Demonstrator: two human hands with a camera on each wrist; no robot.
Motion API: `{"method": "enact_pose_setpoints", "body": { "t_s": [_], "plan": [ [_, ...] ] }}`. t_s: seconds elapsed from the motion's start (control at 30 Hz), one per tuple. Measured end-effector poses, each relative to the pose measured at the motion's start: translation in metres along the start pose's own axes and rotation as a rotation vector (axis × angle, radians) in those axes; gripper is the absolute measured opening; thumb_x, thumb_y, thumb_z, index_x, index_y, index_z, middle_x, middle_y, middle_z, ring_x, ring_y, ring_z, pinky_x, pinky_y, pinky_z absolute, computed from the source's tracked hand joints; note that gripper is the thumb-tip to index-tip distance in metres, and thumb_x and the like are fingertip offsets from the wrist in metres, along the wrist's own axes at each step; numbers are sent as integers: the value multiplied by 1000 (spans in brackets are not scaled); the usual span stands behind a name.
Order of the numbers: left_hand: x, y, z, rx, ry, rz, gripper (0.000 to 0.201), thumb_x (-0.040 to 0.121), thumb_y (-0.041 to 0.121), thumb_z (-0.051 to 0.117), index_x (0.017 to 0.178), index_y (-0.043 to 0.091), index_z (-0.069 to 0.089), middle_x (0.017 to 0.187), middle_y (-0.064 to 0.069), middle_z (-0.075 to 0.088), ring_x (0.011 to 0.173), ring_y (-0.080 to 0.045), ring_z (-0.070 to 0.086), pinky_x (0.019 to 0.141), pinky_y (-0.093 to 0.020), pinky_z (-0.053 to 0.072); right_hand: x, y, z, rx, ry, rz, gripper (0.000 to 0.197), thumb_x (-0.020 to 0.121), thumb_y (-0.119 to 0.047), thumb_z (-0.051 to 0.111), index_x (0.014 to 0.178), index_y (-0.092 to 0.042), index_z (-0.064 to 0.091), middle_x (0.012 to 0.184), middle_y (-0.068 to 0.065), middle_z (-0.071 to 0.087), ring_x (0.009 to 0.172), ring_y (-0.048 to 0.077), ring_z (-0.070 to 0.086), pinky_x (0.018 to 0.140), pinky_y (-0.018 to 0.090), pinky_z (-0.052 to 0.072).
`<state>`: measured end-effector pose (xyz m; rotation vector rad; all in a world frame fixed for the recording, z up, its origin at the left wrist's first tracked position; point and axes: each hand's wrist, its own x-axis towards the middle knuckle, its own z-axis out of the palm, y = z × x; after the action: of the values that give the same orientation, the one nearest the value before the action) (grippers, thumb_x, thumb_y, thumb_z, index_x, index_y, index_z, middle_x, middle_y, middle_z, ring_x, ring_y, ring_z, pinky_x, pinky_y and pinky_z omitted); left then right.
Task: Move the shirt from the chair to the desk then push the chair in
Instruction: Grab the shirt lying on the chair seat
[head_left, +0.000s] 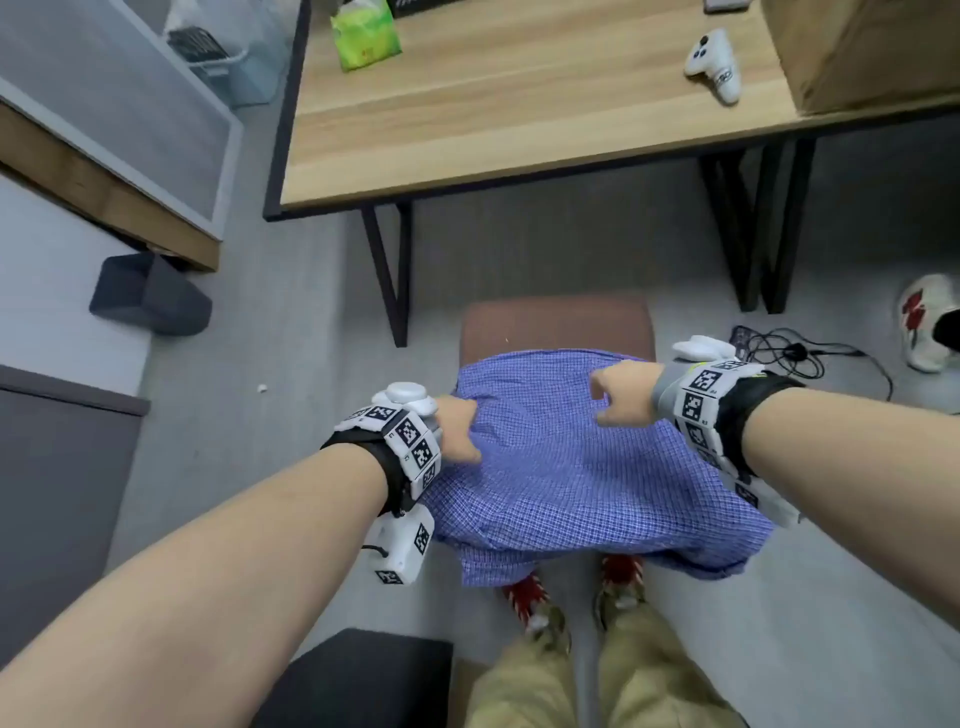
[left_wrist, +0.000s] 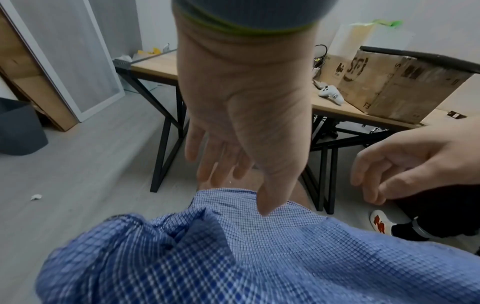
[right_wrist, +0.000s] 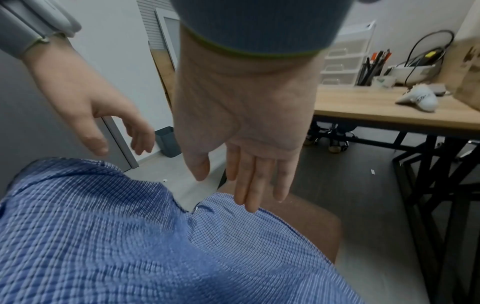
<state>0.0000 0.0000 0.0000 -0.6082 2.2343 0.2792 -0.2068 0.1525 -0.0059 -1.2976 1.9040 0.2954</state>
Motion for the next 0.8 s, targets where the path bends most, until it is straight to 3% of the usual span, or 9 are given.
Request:
{"method": "enact_pose_setpoints", "body": {
  "t_s": [0.1,0.2,0.3,0.4,0.53,0.63,0.7,0.8],
  "plan": [
    [4,3,16,-41,-176,37,54,74,45,75,112,8,64,103,-6,70,87,-24,64,72,-31,50,5,-3,17,0,-77,-32,47,90,-42,64,127,-14,58,115,3,65,103,25,61,87,32,49],
    [9,1,26,-97,-343,82,51,74,39,82,107,3,71,89,-2,64,75,-18,56,64,-26,46,6,-13,26,41,-200,-71,41,82,-44,76,109,-16,66,102,-1,66,93,22,62,89,37,55],
    [13,-2,29,-120,-441,106,48,70,35,87,104,4,71,85,1,61,73,-15,54,58,-21,45,7,-22,33,86,-347,-89,42,74,-44,84,99,-13,72,95,0,72,94,23,68,91,41,58],
    [14,-1,29,-117,-449,138,31,70,27,89,90,12,70,76,5,61,66,-12,54,58,-21,45,8,-33,41,85,-439,-119,36,70,-41,88,92,-16,73,81,-7,68,88,20,67,90,39,59],
    [17,1,28,-98,-476,162,15,77,16,84,75,17,69,63,11,59,54,-4,51,51,-16,41,8,-42,46,65,-447,-127,30,69,-34,90,91,-17,76,76,-14,66,88,18,67,92,39,58],
    [17,4,22,-40,-453,176,14,80,16,80,77,18,67,66,9,58,54,-4,49,52,-17,42,5,-47,45,50,-440,-119,30,72,-29,89,96,-14,78,75,-12,67,86,17,66,92,38,58],
    [15,4,17,-22,-406,179,11,82,15,77,82,15,67,74,3,61,58,-9,51,57,-20,44,2,-48,44,53,-443,-115,24,73,-29,88,90,-18,76,77,-10,68,89,19,68,91,39,58],
    [10,4,6,127,-209,108,5,84,18,66,85,13,68,87,-1,69,74,-21,63,68,-28,52,0,-50,39,74,-424,-111,27,70,-37,89,79,-21,69,87,-8,70,97,22,69,94,39,57]
  ]
}}
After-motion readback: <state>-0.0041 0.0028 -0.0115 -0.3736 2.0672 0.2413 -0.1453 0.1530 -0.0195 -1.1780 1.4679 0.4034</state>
